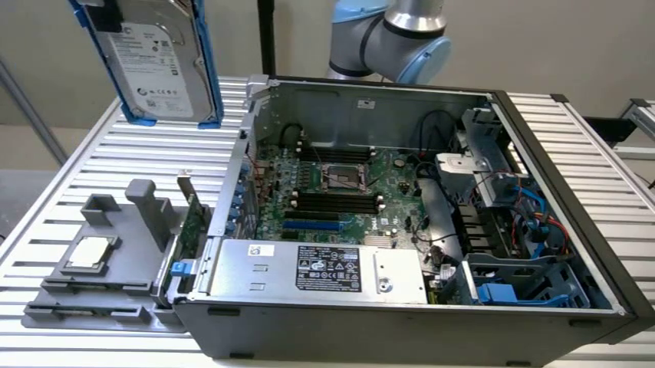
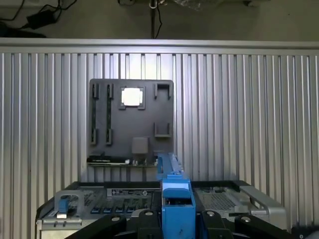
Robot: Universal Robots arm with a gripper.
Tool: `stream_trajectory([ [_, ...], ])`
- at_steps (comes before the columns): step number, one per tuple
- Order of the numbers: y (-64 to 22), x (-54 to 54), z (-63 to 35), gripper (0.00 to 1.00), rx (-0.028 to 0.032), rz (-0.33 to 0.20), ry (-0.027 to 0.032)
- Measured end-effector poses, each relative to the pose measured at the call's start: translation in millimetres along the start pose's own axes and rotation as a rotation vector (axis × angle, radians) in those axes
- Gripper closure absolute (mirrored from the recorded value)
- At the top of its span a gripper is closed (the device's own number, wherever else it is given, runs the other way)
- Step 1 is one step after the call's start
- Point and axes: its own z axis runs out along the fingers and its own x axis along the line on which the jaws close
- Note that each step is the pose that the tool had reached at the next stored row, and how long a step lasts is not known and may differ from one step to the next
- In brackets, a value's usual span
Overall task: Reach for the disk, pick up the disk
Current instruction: 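Pick up the disk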
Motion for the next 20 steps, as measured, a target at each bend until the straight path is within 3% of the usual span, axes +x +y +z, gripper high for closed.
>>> stream_trajectory([
  [7,-31.7,1.6,-5.5,0.67,-0.0070,0.000,-0.0063],
  [20,-90.7,6.4,-10.9,0.67,-0.0224,0.001,-0.0109],
])
